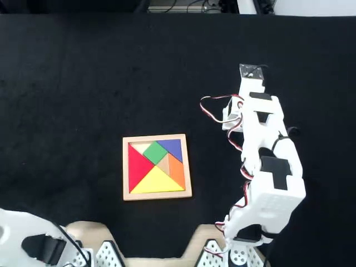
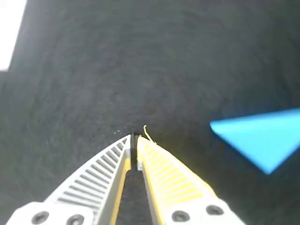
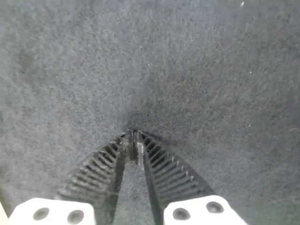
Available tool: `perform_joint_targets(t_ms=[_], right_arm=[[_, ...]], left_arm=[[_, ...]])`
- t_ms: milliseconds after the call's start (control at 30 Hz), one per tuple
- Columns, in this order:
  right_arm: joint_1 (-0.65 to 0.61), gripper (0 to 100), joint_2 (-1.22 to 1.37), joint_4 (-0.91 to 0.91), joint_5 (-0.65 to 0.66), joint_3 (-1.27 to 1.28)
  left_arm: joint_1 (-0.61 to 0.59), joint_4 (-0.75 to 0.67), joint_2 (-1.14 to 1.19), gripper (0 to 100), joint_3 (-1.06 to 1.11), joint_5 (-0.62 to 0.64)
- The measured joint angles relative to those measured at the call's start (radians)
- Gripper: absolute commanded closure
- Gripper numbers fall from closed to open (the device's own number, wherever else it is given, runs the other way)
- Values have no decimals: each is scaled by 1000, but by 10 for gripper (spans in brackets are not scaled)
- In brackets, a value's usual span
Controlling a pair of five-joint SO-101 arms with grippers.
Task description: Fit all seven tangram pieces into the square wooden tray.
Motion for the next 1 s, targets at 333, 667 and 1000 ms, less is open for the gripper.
perform_joint_targets(t_ms=[333, 667, 1000], right_arm=[[0, 987, 0, 0, 0, 0], [0, 987, 0, 0, 0, 0], [0, 987, 0, 0, 0, 0]], left_arm=[[29, -12, 3, 970, -2, 229], [160, -12, 3, 970, -2, 351], [339, 186, 0, 970, -6, 348]])
